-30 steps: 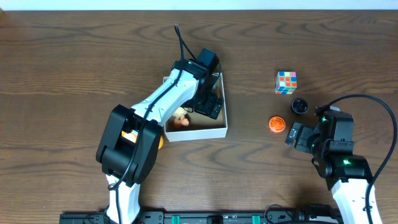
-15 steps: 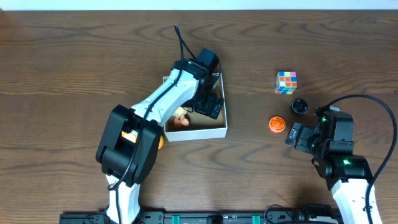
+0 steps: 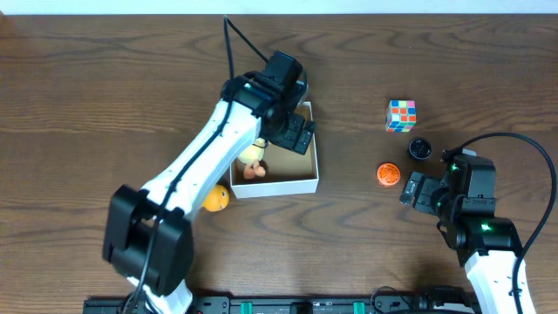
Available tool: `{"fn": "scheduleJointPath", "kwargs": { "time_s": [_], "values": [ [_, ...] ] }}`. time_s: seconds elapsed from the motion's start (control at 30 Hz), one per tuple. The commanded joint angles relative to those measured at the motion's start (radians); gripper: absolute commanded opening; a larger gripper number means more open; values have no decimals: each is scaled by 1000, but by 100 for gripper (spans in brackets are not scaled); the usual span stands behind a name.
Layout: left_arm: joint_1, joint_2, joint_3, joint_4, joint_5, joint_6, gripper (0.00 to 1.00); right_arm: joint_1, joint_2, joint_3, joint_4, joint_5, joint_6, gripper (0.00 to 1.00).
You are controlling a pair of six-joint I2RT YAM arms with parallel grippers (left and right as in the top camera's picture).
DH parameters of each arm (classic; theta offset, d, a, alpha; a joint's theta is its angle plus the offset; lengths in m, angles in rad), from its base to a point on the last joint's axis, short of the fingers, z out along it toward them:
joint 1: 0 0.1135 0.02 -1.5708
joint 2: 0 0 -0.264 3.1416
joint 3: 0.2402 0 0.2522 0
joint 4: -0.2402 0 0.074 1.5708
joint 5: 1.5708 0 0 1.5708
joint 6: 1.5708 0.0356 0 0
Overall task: Pack container
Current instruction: 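Move the left gripper back to the orange rubber toy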
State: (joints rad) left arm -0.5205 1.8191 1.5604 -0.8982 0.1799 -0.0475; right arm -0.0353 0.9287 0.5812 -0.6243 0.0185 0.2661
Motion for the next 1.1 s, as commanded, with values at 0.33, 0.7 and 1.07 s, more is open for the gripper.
{"fn": "scheduleJointPath", "kwargs": {
  "time_s": [0.33,0.7,1.07],
  "values": [
    [355,-288,24,-229,-121,-256,98,-7,1,24,4,8,-13,99],
    [496,-292,-138,-319,-120,-1020,98,-7,1,24,12,8,-13,99],
    [496,-291,-446,-50,-64,-1122,98,-7,1,24,10,8,-14,99]
  ]
}}
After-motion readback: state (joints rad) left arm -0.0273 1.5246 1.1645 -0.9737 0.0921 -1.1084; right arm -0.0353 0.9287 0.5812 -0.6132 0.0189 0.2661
